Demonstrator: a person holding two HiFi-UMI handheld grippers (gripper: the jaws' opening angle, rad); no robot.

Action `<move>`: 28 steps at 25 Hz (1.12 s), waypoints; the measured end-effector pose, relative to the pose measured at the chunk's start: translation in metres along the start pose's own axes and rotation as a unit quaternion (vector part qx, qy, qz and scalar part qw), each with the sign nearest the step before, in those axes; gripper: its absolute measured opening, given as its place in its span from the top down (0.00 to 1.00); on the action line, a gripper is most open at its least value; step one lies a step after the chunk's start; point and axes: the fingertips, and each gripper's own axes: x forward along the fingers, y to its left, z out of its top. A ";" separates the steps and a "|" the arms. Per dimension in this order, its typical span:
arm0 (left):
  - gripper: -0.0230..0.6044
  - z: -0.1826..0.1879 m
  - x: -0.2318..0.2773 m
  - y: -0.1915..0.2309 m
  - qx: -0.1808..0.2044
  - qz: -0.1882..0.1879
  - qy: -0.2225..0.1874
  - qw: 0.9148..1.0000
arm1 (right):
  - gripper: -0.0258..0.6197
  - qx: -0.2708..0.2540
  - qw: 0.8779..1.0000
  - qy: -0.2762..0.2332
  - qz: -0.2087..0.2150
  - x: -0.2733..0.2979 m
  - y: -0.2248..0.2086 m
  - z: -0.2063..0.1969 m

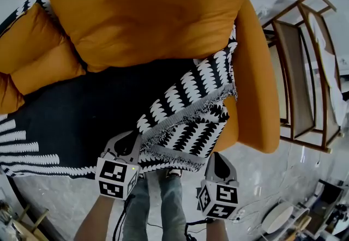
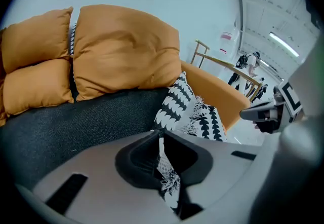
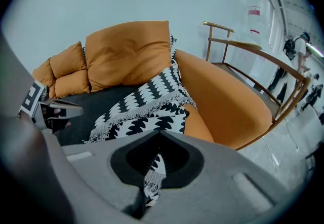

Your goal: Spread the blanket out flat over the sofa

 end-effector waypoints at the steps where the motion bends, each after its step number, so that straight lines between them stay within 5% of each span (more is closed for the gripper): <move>1: 0.92 0.001 0.002 0.001 -0.001 -0.002 0.003 1.000 | 0.95 0.000 1.000 0.002 0.000 0.001 -0.001 0.001; 2: 0.79 0.001 0.005 0.002 -0.001 -0.006 0.006 1.000 | 0.95 -0.001 1.000 0.003 0.000 0.003 -0.001 0.001; 3: 0.77 0.001 0.009 0.004 -0.001 -0.009 0.009 1.000 | 0.95 -0.001 1.000 0.004 0.000 0.006 -0.002 0.000; 18: 0.67 -0.015 0.024 0.022 0.038 -0.070 0.073 0.994 | 0.95 -0.009 1.000 0.009 0.001 0.006 0.011 0.010; 28: 0.67 -0.016 0.063 0.026 0.019 -0.104 0.102 0.989 | 0.95 0.001 1.000 0.008 0.010 0.018 0.003 0.011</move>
